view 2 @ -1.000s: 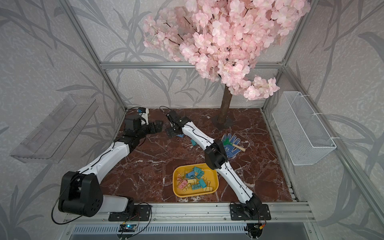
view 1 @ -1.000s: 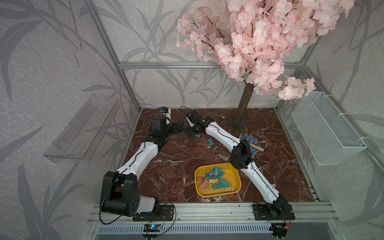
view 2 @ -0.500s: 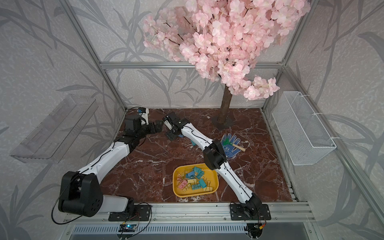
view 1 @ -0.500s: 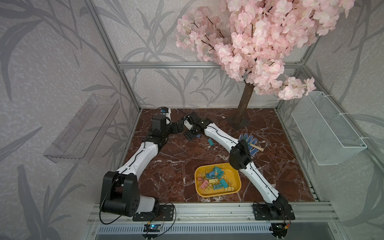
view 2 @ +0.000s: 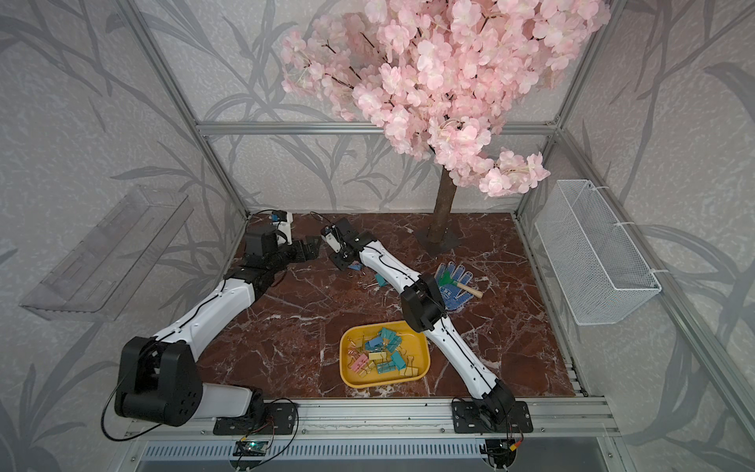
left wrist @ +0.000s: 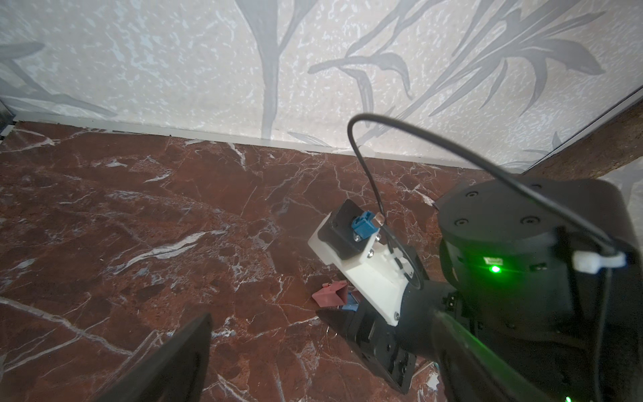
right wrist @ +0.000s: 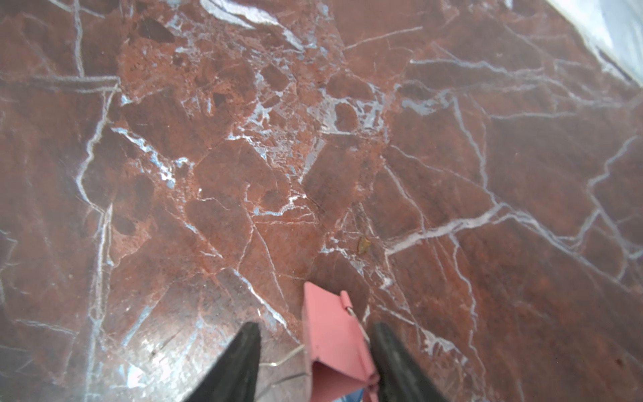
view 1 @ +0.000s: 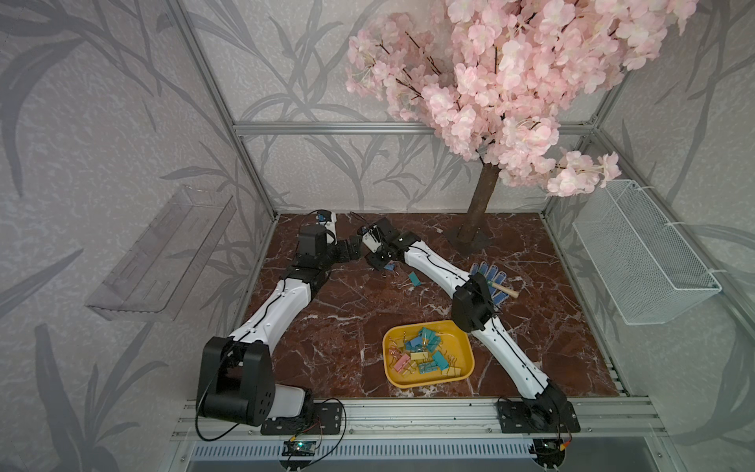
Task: Put the binder clips in the storage box
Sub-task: Pick up the binder clip at the center of the board.
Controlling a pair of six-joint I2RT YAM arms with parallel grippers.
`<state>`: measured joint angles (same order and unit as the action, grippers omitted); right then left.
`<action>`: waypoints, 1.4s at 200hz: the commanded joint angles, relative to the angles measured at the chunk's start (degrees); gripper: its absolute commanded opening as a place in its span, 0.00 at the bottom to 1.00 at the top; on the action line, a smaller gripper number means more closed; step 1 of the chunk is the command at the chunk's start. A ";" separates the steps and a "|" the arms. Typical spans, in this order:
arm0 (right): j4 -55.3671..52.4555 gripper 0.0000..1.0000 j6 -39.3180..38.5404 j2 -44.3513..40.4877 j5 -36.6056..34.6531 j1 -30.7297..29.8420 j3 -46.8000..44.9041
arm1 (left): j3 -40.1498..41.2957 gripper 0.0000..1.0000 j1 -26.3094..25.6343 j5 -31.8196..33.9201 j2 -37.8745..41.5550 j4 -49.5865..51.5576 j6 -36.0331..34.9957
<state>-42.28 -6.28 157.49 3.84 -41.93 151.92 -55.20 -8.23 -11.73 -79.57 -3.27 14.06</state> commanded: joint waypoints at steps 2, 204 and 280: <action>0.80 0.40 0.03 0.90 0.60 0.09 0.84 | 0.80 1.00 0.39 -0.57 1.08 -1.04 -0.63; -6.44 0.18 5.28 -26.82 -1.06 -0.96 -15.30 | 2.96 1.00 2.17 -0.66 4.15 -4.17 0.44; 7.69 0.18 26.75 -85.24 -3.59 -1.39 -80.80 | 3.12 1.00 2.14 -2.91 3.46 -5.08 0.18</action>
<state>-36.99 8.43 85.14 2.09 -42.89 82.54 -52.60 -6.31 -12.93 -76.60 -6.70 14.59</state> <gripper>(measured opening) 0.286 0.999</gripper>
